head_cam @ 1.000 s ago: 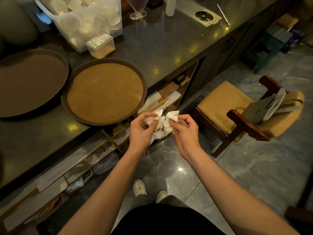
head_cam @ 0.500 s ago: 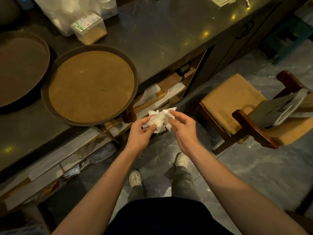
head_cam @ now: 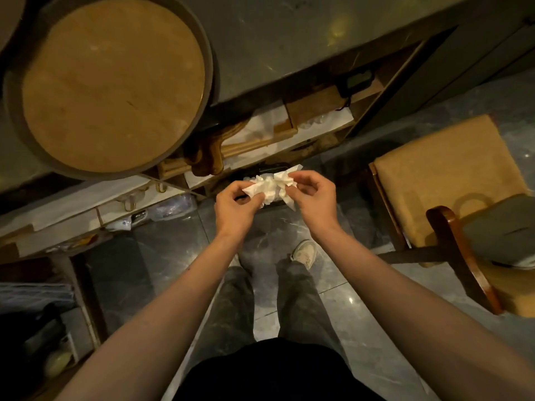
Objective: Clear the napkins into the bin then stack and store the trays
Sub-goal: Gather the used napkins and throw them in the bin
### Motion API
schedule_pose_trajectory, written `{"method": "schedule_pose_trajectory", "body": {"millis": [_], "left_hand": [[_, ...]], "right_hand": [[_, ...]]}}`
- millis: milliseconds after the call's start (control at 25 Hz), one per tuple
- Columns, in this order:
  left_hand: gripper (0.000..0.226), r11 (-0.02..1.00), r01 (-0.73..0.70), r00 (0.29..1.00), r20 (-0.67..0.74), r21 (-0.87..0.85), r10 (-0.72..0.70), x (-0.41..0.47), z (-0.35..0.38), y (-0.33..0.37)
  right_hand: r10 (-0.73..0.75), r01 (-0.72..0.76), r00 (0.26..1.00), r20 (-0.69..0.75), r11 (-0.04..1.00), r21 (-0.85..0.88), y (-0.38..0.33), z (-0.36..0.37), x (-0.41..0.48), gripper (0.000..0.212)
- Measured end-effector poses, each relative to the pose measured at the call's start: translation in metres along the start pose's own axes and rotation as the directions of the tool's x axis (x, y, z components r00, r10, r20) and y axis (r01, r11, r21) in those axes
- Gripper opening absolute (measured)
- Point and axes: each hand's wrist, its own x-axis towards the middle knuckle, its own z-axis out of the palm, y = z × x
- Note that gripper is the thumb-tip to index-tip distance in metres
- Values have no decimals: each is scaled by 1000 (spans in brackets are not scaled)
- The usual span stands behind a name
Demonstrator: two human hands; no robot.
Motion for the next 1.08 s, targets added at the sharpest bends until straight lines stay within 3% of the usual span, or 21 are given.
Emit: {"method": "schedule_pose_trajectory", "body": {"millis": [520,840,1080], "left_hand": [[26,964,116,993,-24,241,-113,128,30,-164],[25,916,-88,996,51,391,74,184,50,-213],[27,900,-36,999,18,434,31,225,78,-252]], "right_hand": [[12,-6,1000,16,936,-352,156,55,102,19],[-36,88,994,106,839,-537,218,80,170,23],[31,32,995,99,818,-574,260,81,203,24]]}}
